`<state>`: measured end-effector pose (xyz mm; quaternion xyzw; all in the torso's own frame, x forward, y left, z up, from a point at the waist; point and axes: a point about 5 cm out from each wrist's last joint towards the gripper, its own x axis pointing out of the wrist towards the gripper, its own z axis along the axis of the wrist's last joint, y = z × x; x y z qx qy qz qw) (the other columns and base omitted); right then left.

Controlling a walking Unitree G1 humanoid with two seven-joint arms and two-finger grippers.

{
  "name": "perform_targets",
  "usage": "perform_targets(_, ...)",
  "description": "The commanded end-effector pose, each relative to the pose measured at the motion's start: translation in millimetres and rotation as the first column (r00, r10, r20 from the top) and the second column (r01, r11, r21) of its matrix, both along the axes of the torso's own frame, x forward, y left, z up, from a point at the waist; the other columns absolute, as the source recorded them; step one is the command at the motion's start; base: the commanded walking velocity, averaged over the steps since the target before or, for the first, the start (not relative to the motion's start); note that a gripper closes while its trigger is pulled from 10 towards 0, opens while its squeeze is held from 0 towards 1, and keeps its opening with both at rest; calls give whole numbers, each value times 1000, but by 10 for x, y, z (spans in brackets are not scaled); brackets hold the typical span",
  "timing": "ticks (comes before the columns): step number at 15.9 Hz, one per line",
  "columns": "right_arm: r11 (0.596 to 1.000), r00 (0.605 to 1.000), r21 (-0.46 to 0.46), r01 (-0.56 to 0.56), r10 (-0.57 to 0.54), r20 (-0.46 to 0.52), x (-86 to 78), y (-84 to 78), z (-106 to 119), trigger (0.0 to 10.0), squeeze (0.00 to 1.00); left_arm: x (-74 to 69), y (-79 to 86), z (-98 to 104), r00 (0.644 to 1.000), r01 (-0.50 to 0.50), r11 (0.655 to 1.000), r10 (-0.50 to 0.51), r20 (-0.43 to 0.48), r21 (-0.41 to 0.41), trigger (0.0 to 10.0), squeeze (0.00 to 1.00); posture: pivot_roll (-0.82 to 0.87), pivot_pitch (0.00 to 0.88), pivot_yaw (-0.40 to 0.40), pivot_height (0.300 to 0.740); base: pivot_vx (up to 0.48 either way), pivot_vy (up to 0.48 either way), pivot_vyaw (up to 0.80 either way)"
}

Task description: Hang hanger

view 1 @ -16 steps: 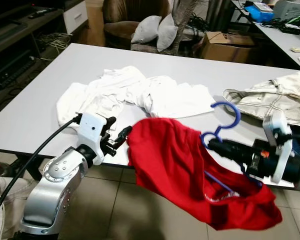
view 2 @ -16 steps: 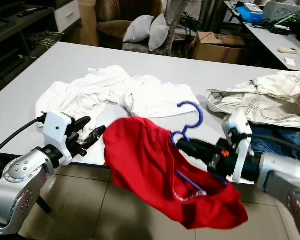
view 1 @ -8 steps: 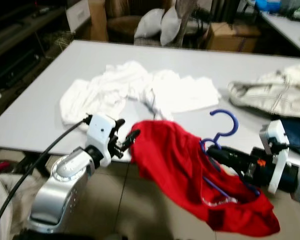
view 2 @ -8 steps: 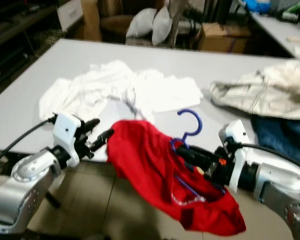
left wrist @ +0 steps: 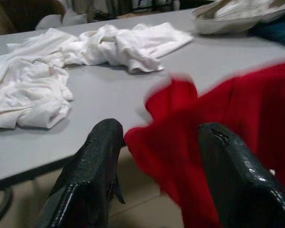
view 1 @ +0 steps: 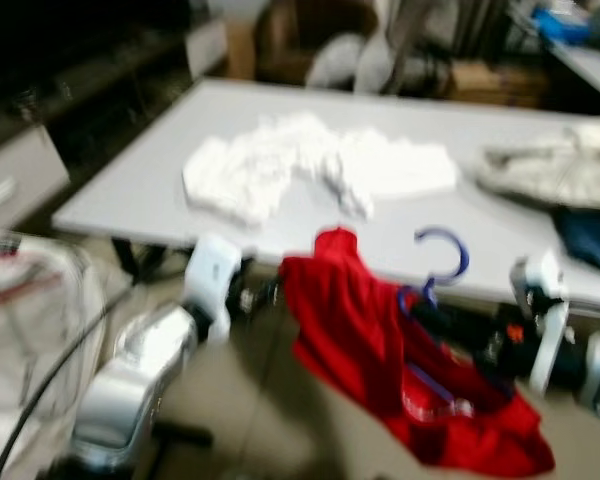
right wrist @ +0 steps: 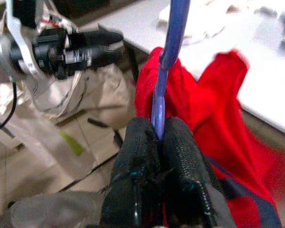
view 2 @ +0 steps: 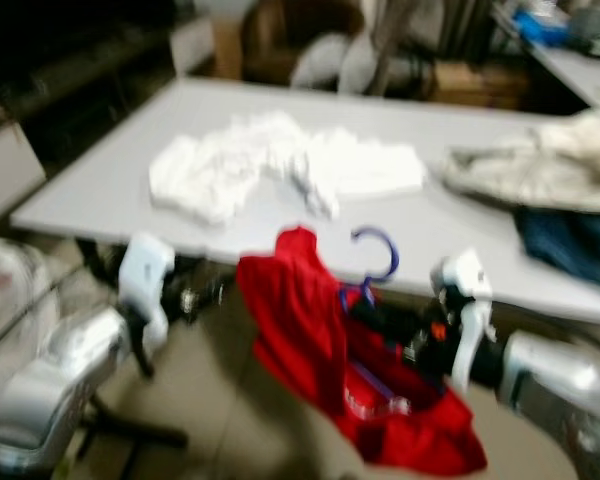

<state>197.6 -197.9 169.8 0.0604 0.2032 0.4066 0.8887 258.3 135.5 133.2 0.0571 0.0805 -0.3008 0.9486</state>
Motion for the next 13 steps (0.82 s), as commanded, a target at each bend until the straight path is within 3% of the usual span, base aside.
perform_targets(1,999,999,-29,18,-17,35,11,-17,42,10000,0,4,-13,-7,1000,11,1000,-11,2,-1,10000,0,-89,0,8,740,0,0,0)
perform_targets(3,995,998,-81,55,-52,35,-15,0,-72,10000,0,1,-31,-46,1000,17,1000,-17,12,22,10000,0,-90,0,1,740,0,0,0)
perform_targets(8,992,993,-85,90,-83,85,54,23,-132,10000,0,-14,-75,-81,1000,23,999,-24,16,25,10000,0,-91,0,-21,740,0,-480,0)
perform_targets(9,994,991,-73,84,-76,107,79,12,-106,10000,0,-16,-80,-75,1000,21,1000,-22,23,23,10000,0,-89,0,-28,740,0,0,0)
perform_targets(13,1000,983,-12,-3,5,185,134,-3,-9,10000,0,32,-72,108,996,35,995,-27,87,-88,10000,0,-84,0,-41,740,0,0,0)
